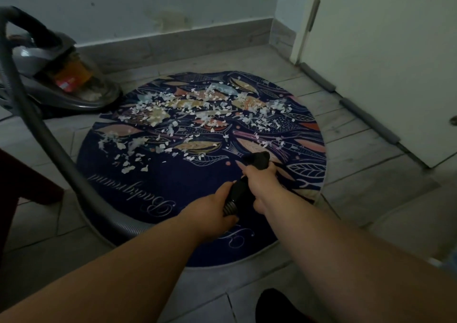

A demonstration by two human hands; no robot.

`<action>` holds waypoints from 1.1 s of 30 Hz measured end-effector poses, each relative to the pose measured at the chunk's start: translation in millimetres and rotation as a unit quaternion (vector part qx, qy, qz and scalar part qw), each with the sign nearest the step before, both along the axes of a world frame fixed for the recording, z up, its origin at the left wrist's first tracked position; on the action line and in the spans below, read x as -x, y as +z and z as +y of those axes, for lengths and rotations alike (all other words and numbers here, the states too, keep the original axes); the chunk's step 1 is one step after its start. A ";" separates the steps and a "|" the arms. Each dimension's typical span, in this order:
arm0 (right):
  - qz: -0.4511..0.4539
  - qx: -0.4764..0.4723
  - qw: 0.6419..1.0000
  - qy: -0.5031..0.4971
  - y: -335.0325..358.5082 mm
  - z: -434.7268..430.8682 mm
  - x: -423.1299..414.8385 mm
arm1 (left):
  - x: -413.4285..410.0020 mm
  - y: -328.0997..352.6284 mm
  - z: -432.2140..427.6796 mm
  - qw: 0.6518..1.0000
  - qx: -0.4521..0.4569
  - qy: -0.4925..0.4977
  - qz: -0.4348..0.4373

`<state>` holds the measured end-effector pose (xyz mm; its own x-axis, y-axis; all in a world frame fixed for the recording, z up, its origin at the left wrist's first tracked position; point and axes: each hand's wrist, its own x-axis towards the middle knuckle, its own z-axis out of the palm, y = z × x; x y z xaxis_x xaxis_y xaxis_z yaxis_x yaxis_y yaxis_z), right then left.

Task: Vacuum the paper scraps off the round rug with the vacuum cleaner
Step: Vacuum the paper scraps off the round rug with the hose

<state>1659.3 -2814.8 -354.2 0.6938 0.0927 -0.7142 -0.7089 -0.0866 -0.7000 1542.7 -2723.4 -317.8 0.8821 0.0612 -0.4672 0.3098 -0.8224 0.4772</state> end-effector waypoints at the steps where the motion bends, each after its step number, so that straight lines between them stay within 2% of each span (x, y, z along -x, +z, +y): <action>1: 0.000 -0.007 1.000 -0.002 -2.4 -0.5 -0.5 | -2.1 -0.8 2.1 1.000 0.000 -0.004 0.004; 9: -0.001 0.019 0.999 0.048 -12.8 16.9 0.8 | 6.7 -3.5 8.5 1.000 -0.008 0.016 0.001; 18: 0.011 0.009 0.997 0.074 -12.0 20.9 13.5 | 19.9 8.7 11.5 0.999 -0.043 -0.001 0.008; 26: 0.032 -0.023 0.991 0.128 -14.9 40.6 35.5 | 47.5 6.7 19.1 0.997 -0.057 0.042 0.021; 33: 0.018 -0.026 0.994 0.106 -20.1 43.8 26.1 | 39.6 7.2 19.5 0.997 -0.056 0.044 0.018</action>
<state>1633.2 -2771.0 -374.4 0.6290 0.2726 -0.7280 -0.7027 -0.2013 -0.6825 1503.1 -2703.9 -310.5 0.8541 0.1915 -0.4835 0.3980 -0.8392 0.3707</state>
